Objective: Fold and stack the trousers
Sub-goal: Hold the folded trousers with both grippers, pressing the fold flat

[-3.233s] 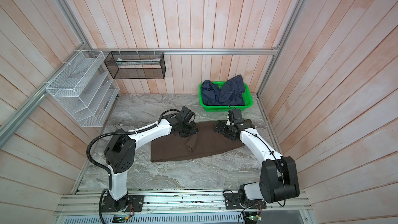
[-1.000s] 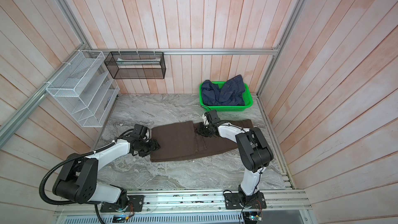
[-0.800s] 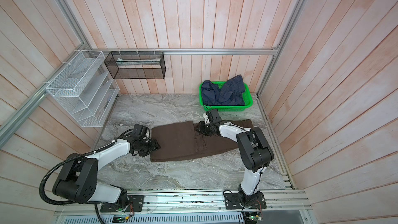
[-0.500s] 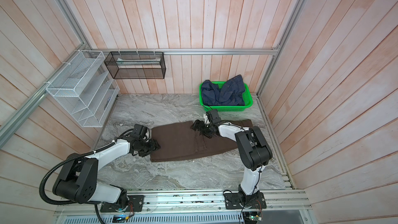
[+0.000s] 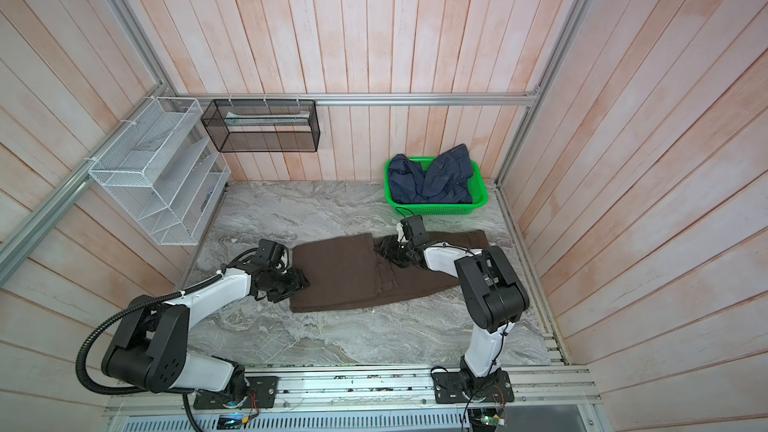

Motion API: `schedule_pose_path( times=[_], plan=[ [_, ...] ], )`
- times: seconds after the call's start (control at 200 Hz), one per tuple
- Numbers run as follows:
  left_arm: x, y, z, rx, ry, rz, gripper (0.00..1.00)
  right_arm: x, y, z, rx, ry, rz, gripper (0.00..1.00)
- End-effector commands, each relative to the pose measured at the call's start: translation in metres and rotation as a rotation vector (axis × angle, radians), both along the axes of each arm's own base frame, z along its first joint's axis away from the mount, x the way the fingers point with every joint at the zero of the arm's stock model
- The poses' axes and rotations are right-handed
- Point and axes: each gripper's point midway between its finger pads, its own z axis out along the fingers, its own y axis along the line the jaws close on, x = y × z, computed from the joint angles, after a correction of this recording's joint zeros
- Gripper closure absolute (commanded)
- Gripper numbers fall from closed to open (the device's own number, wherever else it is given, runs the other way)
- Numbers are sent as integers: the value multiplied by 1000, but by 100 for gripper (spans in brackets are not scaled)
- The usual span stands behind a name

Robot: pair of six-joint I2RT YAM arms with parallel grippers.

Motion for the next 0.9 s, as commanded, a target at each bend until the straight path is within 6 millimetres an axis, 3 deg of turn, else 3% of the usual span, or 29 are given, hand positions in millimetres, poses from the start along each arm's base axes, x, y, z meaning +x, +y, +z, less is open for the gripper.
schedule_pose_path(
  times=[0.0,0.225,0.315,0.56,0.67,0.825,0.895],
  plan=[
    [-7,9,-11,42,34,1,33,3,-3,13,28,-9,-30,50],
    [-7,10,-10,45,33,2,32,3,-2,16,52,12,-38,63],
    [-7,11,-9,50,31,0,33,3,-2,17,59,10,-36,75],
    [-6,11,-8,50,28,4,33,2,1,0,40,50,-24,69],
    [-6,12,-8,55,29,4,33,4,2,-7,42,65,-20,77],
    [-6,14,-8,61,30,6,33,11,9,9,79,39,-11,100],
    [-7,15,-10,68,35,7,33,16,8,25,95,12,-21,100]
  ],
)
